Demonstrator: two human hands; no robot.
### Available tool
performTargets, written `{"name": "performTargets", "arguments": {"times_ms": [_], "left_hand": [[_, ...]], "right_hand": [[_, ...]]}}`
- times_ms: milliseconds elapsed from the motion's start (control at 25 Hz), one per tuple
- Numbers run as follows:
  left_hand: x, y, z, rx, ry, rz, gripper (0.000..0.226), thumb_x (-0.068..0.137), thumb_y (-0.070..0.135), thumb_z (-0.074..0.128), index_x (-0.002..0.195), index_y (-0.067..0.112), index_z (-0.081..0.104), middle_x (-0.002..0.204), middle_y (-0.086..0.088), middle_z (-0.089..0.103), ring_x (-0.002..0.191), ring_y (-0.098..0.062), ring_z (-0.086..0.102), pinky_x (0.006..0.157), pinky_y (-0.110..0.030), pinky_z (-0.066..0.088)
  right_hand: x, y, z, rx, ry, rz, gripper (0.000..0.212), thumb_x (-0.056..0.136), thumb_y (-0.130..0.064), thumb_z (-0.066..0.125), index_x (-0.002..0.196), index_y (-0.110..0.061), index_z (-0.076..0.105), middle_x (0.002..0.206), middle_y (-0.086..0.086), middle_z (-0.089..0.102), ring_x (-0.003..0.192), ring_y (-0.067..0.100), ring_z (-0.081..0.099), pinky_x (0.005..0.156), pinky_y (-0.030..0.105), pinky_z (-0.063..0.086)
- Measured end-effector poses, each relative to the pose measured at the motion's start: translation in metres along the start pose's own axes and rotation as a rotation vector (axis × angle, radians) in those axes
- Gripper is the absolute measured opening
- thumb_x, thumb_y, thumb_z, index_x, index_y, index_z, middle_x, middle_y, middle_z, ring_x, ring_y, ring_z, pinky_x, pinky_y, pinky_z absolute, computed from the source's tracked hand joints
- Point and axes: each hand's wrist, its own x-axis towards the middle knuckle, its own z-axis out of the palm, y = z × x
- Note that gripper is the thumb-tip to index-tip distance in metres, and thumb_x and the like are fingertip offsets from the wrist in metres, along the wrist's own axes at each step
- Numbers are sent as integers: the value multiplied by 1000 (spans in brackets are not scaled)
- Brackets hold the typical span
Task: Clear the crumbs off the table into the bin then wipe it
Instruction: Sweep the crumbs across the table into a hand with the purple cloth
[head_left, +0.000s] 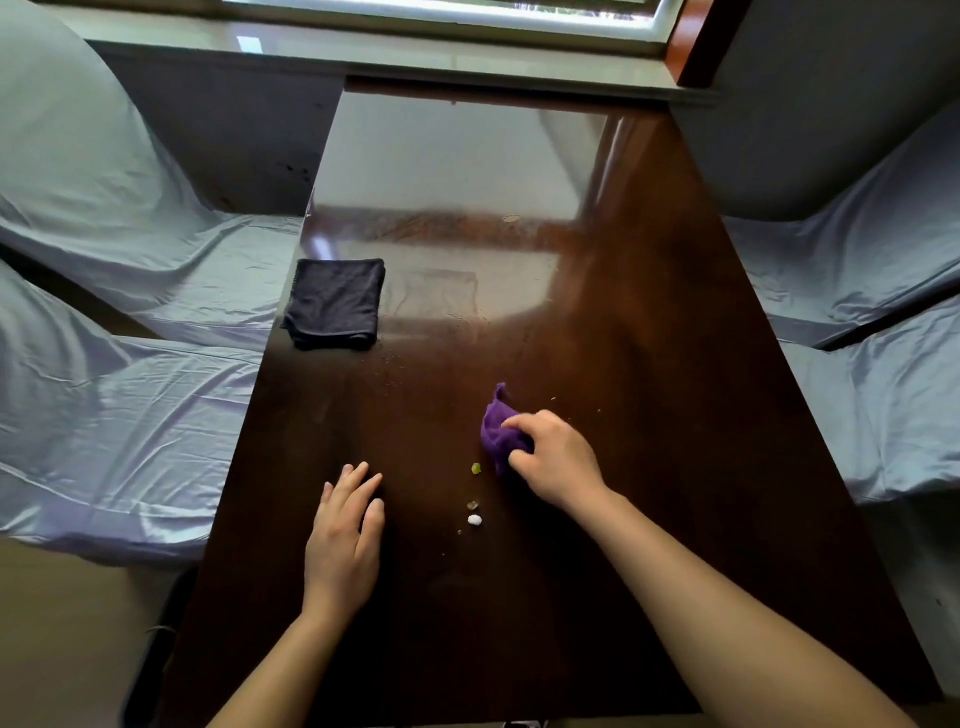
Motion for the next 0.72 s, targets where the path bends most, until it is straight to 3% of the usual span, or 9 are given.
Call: {"name": "performTargets", "arguments": {"times_ms": [120, 280, 360, 480, 640, 720], "left_hand": [[-1, -4, -6, -36, -14, 0, 45, 93, 27, 38, 126, 8, 60, 142, -5, 50, 139, -16, 36, 119, -39, 20], [-11, -8, -15, -98, -6, 3, 42, 92, 26, 40, 123, 10, 63, 135, 0, 55, 135, -17, 43, 116, -41, 28], [-16, -9, -21, -131, 26, -14, 40, 92, 25, 40, 121, 12, 64, 130, 1, 58, 129, -18, 49, 111, -40, 35], [-20, -16, -36, -152, 66, 0, 39, 92, 24, 40, 120, 11, 65, 125, -1, 63, 121, -16, 56, 103, -34, 41], [-16, -35, -54, -153, 122, 14, 40, 94, 23, 39, 120, 8, 65, 125, 5, 58, 125, -8, 49, 111, -38, 34], [-12, -48, -60, -154, 110, 24, 44, 95, 26, 35, 121, 6, 64, 127, -1, 60, 129, -15, 48, 115, -46, 29]], "right_hand": [[-22, -10, 24, -138, -56, -180, 39, 83, -31, 58, 121, -34, 62, 116, -4, 59, 106, 21, 55, 84, 35, 50], [-60, -32, 44, -15, -185, -306, 38, 82, -32, 56, 120, -36, 62, 117, -10, 59, 105, 14, 53, 86, 32, 49], [-68, -32, 34, 146, -123, -217, 38, 78, -25, 57, 114, -33, 66, 113, -11, 62, 104, 11, 55, 86, 30, 49], [-74, -3, 7, 344, 98, -21, 38, 71, -12, 61, 103, -32, 71, 104, -10, 66, 96, 8, 61, 85, 25, 47], [-87, 41, -2, 292, 135, 282, 37, 81, -6, 65, 102, -36, 67, 109, -9, 64, 97, 11, 61, 80, 26, 44], [-98, 37, 17, 235, 172, 366, 33, 82, -9, 66, 105, -33, 68, 111, -4, 64, 96, 15, 61, 78, 29, 44]]}}
